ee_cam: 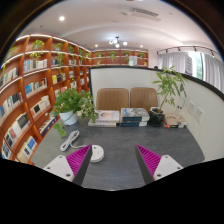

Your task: Unplug charger

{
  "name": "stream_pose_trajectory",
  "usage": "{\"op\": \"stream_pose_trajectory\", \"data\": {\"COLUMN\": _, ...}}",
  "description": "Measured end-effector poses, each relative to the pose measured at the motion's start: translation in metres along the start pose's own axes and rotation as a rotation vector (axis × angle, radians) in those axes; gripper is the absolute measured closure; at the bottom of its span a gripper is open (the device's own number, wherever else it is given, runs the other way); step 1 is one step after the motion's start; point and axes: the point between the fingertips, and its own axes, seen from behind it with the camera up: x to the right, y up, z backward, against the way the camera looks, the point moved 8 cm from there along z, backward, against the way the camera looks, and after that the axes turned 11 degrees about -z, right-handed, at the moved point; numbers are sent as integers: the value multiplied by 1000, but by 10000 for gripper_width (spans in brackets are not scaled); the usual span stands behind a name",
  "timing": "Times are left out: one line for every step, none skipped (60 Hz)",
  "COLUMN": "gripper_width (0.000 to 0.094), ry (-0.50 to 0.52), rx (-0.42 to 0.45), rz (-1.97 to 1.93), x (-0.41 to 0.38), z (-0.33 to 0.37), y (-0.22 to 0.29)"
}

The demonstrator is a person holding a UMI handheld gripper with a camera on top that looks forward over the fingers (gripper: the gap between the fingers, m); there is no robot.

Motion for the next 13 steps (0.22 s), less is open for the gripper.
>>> {"op": "stream_pose_trajectory", "data": {"gripper_width": 67, "ry": -1, "rx": 3, "rz": 0, "x": 0, "z": 0, "y": 0}}
{"op": "stream_pose_trajectory", "data": {"gripper_width": 68, "ry": -4, "rx": 6, "rz": -1, "x": 0, "z": 1, "y": 0}}
{"op": "stream_pose_trajectory", "data": {"gripper_width": 67, "ry": -6, "rx": 8, "rz": -1, "x": 0, "z": 1, "y": 1}}
{"op": "stream_pose_trajectory", "data": {"gripper_width": 69, "ry": -8, "rx": 10, "rz": -1, "x": 0, "z": 1, "y": 1}}
{"op": "stream_pose_trajectory", "data": {"gripper_width": 70, "ry": -9, "rx": 11, "rz": -2, "x": 0, "z": 1, "y": 0}}
{"op": "stream_pose_trajectory", "data": {"gripper_width": 71, "ry": -8, "rx": 11, "rz": -3, "x": 0, "z": 1, "y": 0}}
{"op": "stream_pose_trajectory", "data": {"gripper_width": 73, "ry": -8, "rx": 9, "rz": -5, "x": 0, "z": 2, "y": 0}}
{"op": "stream_pose_trajectory", "data": {"gripper_width": 74, "ry": -7, "rx": 8, "rz": -8, "x": 0, "z": 2, "y": 0}}
{"op": "stream_pose_trajectory", "data": {"gripper_width": 76, "ry": -7, "rx": 7, "rz": -11, "x": 0, "z": 2, "y": 0}}
{"op": "stream_pose_trajectory", "data": {"gripper_width": 76, "ry": -6, "rx": 7, "rz": -14, "x": 0, "z": 1, "y": 0}}
{"op": "stream_pose_trajectory", "data": {"gripper_width": 75, "ry": -4, "rx": 7, "rz": -17, "x": 0, "z": 1, "y": 0}}
{"op": "stream_pose_trajectory", "data": {"gripper_width": 76, "ry": -2, "rx": 7, "rz": -20, "x": 1, "z": 1, "y": 0}}
{"op": "stream_pose_trajectory", "data": {"gripper_width": 76, "ry": -2, "rx": 6, "rz": -23, "x": 1, "z": 1, "y": 0}}
